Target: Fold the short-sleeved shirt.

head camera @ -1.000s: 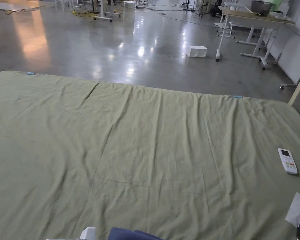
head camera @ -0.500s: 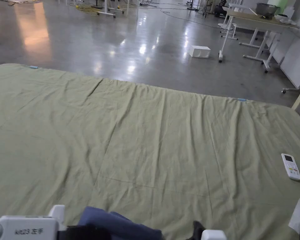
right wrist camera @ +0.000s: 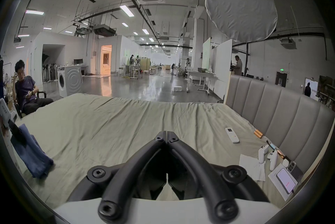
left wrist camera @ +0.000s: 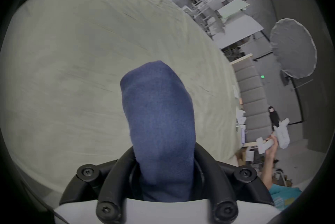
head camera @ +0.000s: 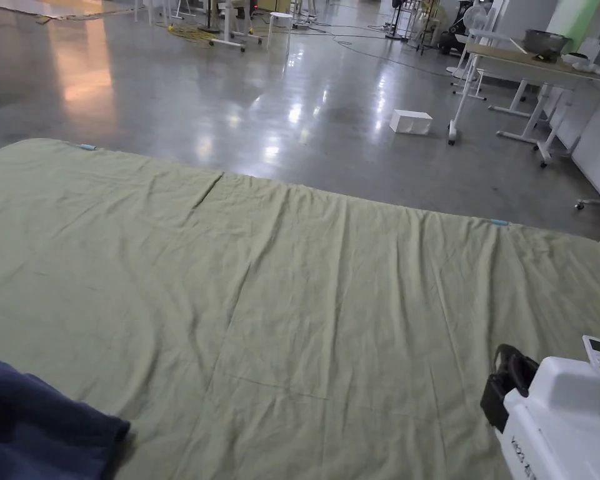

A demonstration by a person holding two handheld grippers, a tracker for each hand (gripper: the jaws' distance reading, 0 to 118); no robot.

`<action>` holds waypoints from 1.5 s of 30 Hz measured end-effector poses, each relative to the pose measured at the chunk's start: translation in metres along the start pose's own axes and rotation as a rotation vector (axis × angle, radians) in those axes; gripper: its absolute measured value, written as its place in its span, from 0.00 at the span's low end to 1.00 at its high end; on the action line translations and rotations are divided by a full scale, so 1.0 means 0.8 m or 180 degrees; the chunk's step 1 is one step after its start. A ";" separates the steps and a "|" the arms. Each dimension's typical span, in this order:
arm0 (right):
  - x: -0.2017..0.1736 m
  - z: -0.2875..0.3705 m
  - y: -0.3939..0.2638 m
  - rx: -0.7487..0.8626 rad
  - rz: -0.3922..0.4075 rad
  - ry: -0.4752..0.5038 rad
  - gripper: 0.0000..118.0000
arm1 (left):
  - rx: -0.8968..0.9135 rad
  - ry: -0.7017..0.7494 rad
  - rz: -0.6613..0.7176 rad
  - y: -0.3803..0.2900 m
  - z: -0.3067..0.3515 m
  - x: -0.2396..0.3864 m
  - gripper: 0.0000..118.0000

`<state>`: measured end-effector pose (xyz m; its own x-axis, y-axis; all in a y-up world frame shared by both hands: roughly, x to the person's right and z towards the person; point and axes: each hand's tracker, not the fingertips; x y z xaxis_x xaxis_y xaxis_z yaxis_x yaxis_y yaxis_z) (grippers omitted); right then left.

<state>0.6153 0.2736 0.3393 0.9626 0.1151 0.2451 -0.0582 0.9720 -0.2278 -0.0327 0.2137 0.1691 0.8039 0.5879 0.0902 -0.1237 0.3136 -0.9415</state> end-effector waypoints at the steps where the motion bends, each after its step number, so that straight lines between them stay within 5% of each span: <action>1: 0.001 -0.004 0.019 0.0107 -0.0031 0.0212 0.00 | 0.0002 0.0102 -0.0033 0.005 0.008 -0.006 0.17; 8: 0.012 -0.025 0.000 -0.0200 0.0063 -0.0089 0.00 | -0.0122 0.1015 -0.0109 0.041 0.038 -0.038 0.17; 9: 0.013 -0.023 -0.007 -0.0202 -0.0170 -0.0060 0.00 | -0.0148 0.1104 -0.0114 0.044 0.039 -0.040 0.17; 11: 0.014 -0.028 -0.015 -0.0241 -0.0134 -0.0069 0.00 | -0.0183 0.1294 -0.0136 0.045 0.038 -0.043 0.17; 26: 0.013 -0.001 -0.008 -0.0218 -0.0008 0.0004 0.00 | -0.0177 0.1898 -0.0041 0.039 0.047 -0.060 0.19; 35: 0.018 -0.002 -0.014 -0.0261 -0.0036 0.0018 0.00 | -0.0127 0.2314 -0.0208 0.039 0.050 -0.050 0.59; 41: 0.018 -0.001 -0.016 -0.0257 -0.0055 0.0039 0.00 | 0.0426 0.3002 -0.0580 0.051 0.070 -0.006 0.59; 45: 0.013 -0.002 -0.016 -0.0239 -0.0047 0.0050 0.00 | 0.1029 0.2845 -0.1120 0.045 0.057 0.055 0.59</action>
<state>0.6264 0.2619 0.3429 0.9673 0.0972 0.2343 -0.0246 0.9554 -0.2944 -0.0281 0.2851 0.1544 0.9495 -0.3088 -0.0554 0.1590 0.6261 -0.7633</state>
